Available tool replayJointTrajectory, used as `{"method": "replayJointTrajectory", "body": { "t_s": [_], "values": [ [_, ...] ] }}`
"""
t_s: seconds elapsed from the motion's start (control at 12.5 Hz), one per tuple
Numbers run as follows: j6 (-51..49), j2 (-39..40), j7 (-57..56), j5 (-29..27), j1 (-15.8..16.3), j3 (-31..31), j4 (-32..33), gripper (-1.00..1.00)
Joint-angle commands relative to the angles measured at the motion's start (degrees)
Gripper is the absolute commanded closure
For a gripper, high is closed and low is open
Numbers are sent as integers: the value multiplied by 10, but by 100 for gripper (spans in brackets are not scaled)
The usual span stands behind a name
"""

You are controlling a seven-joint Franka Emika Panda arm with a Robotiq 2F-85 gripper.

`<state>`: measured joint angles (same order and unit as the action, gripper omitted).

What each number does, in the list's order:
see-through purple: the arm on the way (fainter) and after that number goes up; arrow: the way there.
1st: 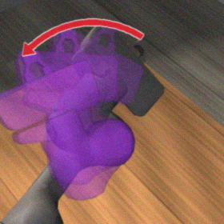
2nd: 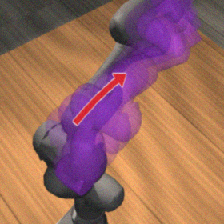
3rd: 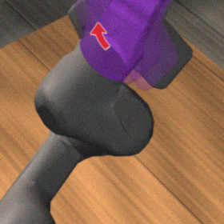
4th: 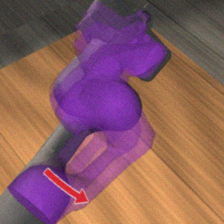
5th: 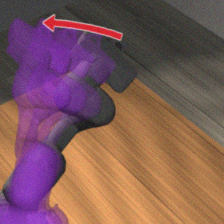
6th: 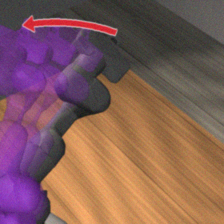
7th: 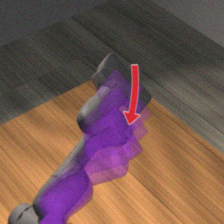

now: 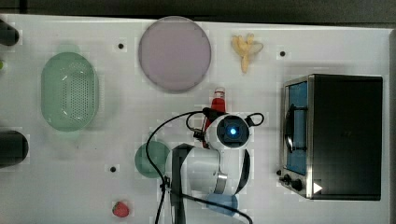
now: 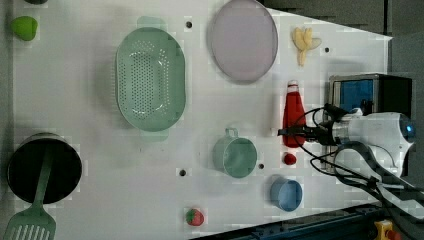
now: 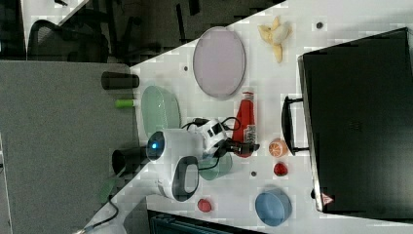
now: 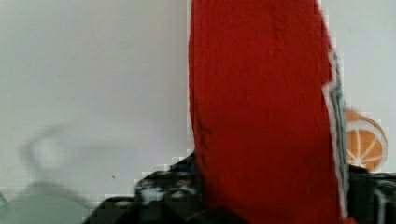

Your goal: Pick ketchup from plate and place it on table.

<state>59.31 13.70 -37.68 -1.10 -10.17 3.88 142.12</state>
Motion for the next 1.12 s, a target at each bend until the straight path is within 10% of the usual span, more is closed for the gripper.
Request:
{"method": "replayJointTrajectory", "body": {
  "t_s": [0.08, 1.12],
  "values": [
    [19, -27, 30, 0, 7, 7, -10, -100],
    [-426, -304, 375, 3, 8, 20, -216, -100]
  ]
}}
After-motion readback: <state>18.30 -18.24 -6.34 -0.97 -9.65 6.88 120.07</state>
